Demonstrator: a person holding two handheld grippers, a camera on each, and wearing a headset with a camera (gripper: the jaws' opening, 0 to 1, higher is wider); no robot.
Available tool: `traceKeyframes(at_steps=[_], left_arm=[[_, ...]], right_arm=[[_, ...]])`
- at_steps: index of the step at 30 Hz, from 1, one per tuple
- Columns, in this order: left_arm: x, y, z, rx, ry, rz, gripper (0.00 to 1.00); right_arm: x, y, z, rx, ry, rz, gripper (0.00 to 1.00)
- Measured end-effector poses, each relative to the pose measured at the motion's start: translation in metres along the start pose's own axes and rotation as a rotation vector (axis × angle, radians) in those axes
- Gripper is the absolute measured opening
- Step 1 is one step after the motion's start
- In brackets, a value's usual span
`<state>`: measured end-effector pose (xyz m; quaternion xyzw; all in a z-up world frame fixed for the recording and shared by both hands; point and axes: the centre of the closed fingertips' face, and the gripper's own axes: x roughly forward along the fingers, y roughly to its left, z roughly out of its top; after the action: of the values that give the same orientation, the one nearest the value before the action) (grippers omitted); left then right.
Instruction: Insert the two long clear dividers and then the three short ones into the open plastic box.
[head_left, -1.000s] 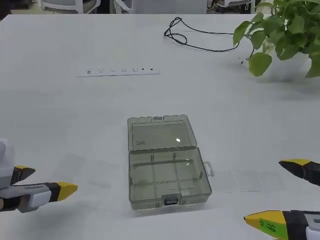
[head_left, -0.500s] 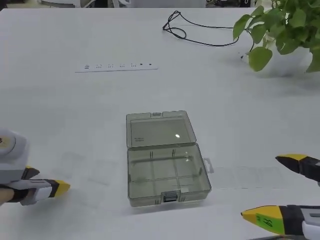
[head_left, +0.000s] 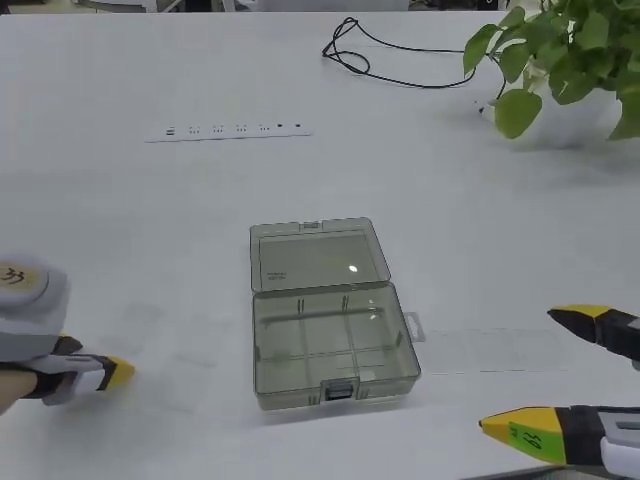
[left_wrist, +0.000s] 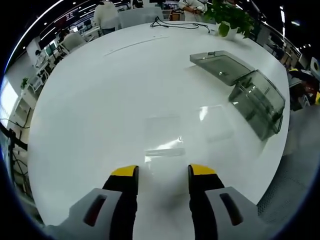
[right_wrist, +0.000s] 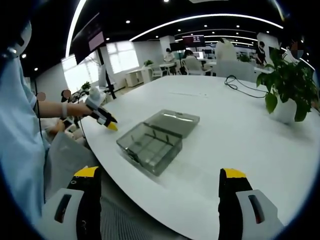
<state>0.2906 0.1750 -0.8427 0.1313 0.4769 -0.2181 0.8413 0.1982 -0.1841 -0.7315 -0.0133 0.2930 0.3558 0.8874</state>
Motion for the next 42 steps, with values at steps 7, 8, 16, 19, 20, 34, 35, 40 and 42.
traceKeyframes(at_steps=[7,8,16,19,20,34,35,40,42], left_arm=[[0.0003,-0.0026,0.0008,0.01,0.031,0.007,0.35],[0.0006,-0.0022,0.0008,0.006,0.034,0.006,0.34],[0.0021,-0.0037,0.0014,-0.002,0.063,0.007,0.32],[0.0023,-0.0031,0.0014,0.0,0.075,0.004,0.32],[0.0024,-0.0031,0.0012,-0.001,0.076,0.004,0.32],[0.0001,-0.0032,0.001,-0.021,0.054,-0.004,0.3],[0.0001,-0.0033,0.0009,-0.02,0.052,-0.004,0.3],[-0.0002,-0.0046,0.0003,-0.024,0.048,-0.011,0.3],[-0.0006,-0.0052,0.0,-0.027,0.045,-0.015,0.3]], right_arm=[[0.0024,0.0031,0.0016,-0.005,-0.003,0.009,0.99],[0.0025,0.0036,0.0017,-0.005,-0.003,0.011,0.98],[0.0019,0.0036,0.002,-0.004,-0.007,0.01,0.98],[0.0018,0.0034,0.002,-0.003,-0.008,0.009,0.98],[0.0019,0.0038,0.002,-0.003,-0.008,0.01,0.98],[0.0055,0.0071,0.003,-0.009,-0.005,0.025,0.98],[0.0057,0.0075,0.0032,-0.009,-0.005,0.027,0.98],[0.0058,0.0079,0.0033,-0.009,-0.004,0.028,0.98],[0.0058,0.008,0.003,-0.008,-0.004,0.029,0.98]])
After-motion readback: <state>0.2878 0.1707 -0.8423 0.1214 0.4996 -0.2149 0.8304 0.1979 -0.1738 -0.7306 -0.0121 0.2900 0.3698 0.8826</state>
